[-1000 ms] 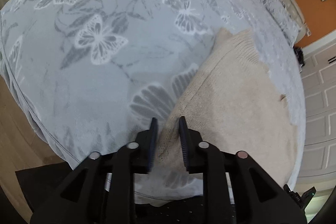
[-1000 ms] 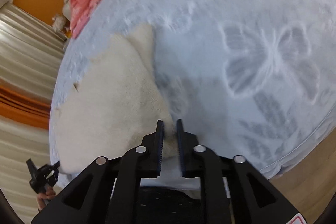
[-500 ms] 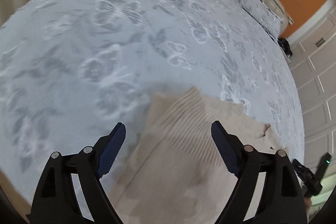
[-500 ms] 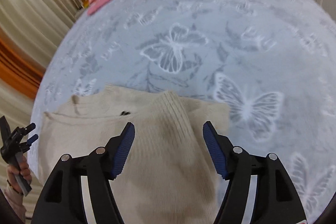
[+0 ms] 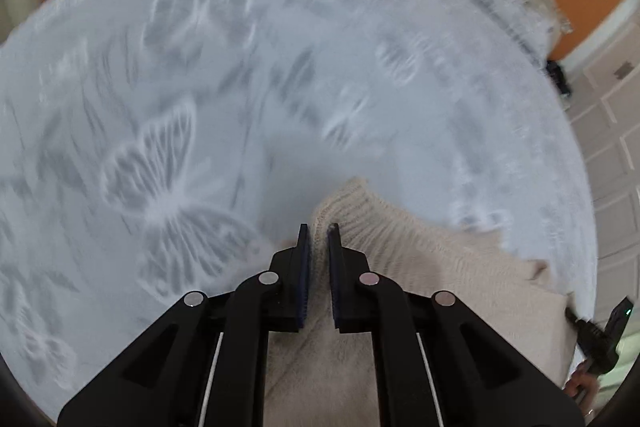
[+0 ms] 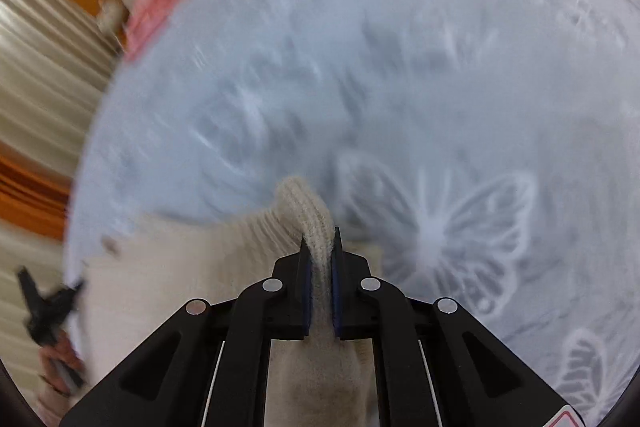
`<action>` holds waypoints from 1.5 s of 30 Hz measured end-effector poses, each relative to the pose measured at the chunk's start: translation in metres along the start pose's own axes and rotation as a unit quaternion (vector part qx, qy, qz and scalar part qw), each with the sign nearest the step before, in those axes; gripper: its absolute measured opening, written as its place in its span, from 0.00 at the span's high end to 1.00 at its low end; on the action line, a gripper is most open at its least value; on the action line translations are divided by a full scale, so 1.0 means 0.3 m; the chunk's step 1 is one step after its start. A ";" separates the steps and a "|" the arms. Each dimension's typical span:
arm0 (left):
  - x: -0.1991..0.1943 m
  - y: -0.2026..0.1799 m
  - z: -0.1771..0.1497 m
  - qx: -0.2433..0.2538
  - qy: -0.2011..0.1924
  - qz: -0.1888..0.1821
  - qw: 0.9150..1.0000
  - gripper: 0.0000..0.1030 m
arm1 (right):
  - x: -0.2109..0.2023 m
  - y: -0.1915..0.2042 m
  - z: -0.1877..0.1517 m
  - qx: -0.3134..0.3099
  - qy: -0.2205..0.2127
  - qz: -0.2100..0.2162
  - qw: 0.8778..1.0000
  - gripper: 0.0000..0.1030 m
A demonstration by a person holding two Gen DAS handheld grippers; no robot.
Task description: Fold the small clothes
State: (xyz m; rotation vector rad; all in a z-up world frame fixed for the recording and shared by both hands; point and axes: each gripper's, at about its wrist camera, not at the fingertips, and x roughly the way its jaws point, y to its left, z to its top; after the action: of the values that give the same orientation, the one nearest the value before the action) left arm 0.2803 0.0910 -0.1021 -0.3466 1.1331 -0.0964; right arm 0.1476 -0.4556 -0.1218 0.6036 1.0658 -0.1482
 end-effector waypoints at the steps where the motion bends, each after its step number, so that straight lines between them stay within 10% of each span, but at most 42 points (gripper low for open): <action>1: 0.002 0.003 -0.005 -0.002 -0.007 0.002 1.000 0.92 | -0.007 0.003 -0.002 0.000 -0.010 -0.001 1.000 0.93; 9: -0.219 -0.087 -0.007 0.038 -0.056 -0.037 0.997 0.85 | -0.259 0.122 -0.024 -0.024 -0.091 0.023 0.995 0.71; 13: -0.193 -0.244 -0.007 0.064 -0.031 -0.077 0.995 0.60 | -0.173 0.306 -0.009 -0.084 -0.042 0.059 0.994 0.59; 17: -0.012 -0.362 -0.008 0.077 0.041 -0.091 0.992 0.57 | 0.023 0.483 -0.004 -0.152 0.024 0.046 0.987 0.59; 21: 0.147 -0.410 -0.017 0.095 0.096 -0.058 0.989 0.56 | 0.151 0.567 -0.012 -0.221 0.044 -0.001 0.974 0.38; 23: 0.172 -0.431 -0.016 0.125 0.084 -0.054 0.987 0.62 | 0.187 0.586 -0.025 -0.258 0.041 -0.018 0.965 0.47; 24: 0.170 -0.446 -0.016 0.149 0.073 -0.040 0.985 0.70 | 0.191 0.587 -0.023 -0.269 0.040 -0.016 0.962 0.80; 26: 0.169 -0.467 -0.005 0.190 0.054 -0.022 0.980 0.95 | 0.183 0.568 0.016 -0.253 0.040 0.000 0.967 0.93; 29: 0.208 -0.406 0.044 0.162 0.039 0.025 0.986 1.00 | 0.210 0.491 0.079 -0.205 0.036 0.011 0.978 0.96; 36: 0.155 -0.365 0.072 0.117 0.027 -0.030 0.992 1.00 | 0.155 0.429 0.107 -0.117 0.029 0.081 0.989 0.92; 39: 0.015 -0.323 0.028 0.103 -0.008 -0.072 0.992 0.95 | -0.024 0.378 0.031 -0.105 -0.014 0.106 0.989 0.85; 45: -0.173 -0.191 -0.162 0.147 -0.035 0.000 0.989 0.79 | -0.269 0.155 -0.245 -0.061 -0.032 0.071 0.995 0.80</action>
State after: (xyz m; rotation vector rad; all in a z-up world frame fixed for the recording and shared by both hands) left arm 0.2201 0.0391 -0.0570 -0.0859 1.0323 -0.2466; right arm 0.0693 -0.3915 -0.0596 0.5586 0.9590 0.0206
